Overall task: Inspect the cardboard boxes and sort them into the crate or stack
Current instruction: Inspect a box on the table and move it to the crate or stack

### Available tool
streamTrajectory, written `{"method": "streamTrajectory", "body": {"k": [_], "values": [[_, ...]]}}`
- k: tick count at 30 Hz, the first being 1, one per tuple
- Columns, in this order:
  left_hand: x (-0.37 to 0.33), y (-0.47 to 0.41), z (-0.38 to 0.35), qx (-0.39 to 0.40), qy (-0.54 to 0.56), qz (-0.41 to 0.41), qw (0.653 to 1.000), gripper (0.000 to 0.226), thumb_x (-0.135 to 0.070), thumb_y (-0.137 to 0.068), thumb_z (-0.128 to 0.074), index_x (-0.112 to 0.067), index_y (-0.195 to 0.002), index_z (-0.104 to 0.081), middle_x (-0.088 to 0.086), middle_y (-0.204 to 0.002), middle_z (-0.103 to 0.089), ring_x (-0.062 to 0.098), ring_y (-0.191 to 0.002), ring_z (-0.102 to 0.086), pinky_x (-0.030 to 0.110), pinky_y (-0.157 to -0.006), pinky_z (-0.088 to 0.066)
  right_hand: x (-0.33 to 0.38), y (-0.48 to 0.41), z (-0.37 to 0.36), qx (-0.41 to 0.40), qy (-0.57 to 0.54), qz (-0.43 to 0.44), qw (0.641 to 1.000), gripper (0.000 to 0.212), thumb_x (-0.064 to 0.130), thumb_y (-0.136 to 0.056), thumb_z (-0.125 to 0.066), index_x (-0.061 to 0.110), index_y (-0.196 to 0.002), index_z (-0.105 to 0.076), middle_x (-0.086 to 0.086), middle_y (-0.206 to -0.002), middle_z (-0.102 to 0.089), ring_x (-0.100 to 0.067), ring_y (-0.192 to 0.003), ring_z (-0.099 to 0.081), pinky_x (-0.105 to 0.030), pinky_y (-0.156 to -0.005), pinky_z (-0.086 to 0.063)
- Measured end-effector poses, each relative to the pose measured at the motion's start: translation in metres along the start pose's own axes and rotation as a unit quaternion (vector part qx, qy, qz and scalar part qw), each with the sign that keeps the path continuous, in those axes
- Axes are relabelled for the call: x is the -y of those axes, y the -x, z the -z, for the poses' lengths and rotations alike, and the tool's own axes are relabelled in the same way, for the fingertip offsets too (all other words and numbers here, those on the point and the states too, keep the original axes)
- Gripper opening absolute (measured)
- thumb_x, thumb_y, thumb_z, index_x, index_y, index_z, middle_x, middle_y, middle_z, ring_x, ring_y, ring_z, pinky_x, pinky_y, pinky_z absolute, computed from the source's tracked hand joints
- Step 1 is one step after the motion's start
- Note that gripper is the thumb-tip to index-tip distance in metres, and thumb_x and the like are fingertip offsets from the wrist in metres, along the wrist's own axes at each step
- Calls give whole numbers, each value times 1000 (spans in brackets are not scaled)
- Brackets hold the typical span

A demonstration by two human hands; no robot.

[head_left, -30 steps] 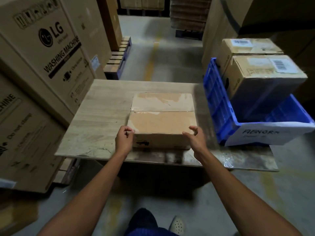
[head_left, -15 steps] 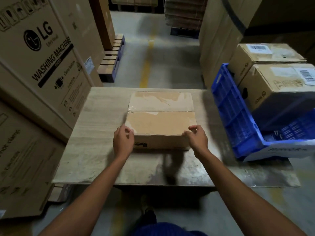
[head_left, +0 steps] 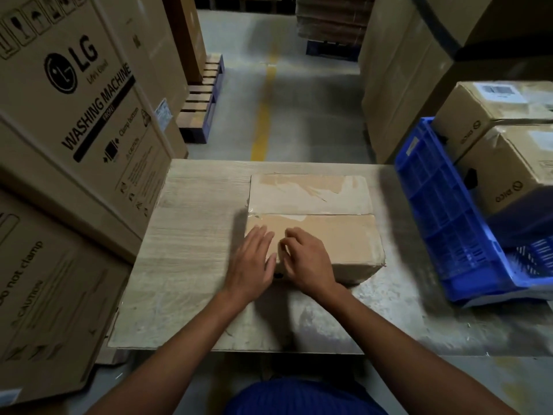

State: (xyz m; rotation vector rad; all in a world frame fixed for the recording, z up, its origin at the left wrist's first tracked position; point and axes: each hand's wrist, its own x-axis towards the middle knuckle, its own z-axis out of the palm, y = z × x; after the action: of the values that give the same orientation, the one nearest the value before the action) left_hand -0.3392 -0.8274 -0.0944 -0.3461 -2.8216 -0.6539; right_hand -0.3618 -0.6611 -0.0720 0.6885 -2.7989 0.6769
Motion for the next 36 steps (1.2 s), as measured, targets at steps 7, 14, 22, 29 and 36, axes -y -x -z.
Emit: {"method": "streamTrajectory", "body": {"k": [7, 14, 22, 29, 36], "values": [[-4, -19, 6, 87, -62, 22, 994, 58, -35, -97, -29, -2, -139, -52, 16, -150, -45, 29, -145, -34, 42, -117, -30, -4, -8, -14, 99, 49, -25, 994, 53, 39, -99, -29, 16, -140, -54, -14, -150, -48, -32, -142, -41, -49, -115, -34], [-6, -35, 13, 79, -81, 3, 994, 43, -26, -88, -35, -9, -113, -65, 12, -120, -65, 32, -116, -59, 41, -100, -49, -12, -32, -7, 79, 97, -7, 992, 32, 42, -91, -41, 20, -105, -59, -5, -110, -59, -28, -98, -56, -40, -78, -42], [1, -76, 14, 135, -95, 29, 986, 59, -23, -102, -36, -14, -157, -19, 9, -166, -5, 24, -153, 1, 31, -116, 11, -28, -67, 7, 235, 105, -50, 965, 78, 64, -95, -17, 18, -158, -19, -13, -167, -6, -35, -154, -4, -54, -122, -11], [-1, -87, 17, 158, -131, 28, 978, 51, -30, -103, -35, -19, -152, -32, 8, -160, -27, 25, -148, -21, 39, -120, -16, -37, -66, 5, 268, 125, -36, 954, 86, 71, -90, -8, 22, -161, -6, -11, -168, 5, -31, -154, 5, -51, -122, -9], [-9, -138, 5, 176, -96, 20, 980, 52, -37, -103, -38, -21, -151, -31, 11, -163, -16, 28, -150, -14, 42, -120, -18, -59, -111, 37, 274, 159, -77, 945, 83, 69, -87, -51, 25, -153, -26, -11, -161, -20, -34, -146, -19, -58, -109, -28]]}}
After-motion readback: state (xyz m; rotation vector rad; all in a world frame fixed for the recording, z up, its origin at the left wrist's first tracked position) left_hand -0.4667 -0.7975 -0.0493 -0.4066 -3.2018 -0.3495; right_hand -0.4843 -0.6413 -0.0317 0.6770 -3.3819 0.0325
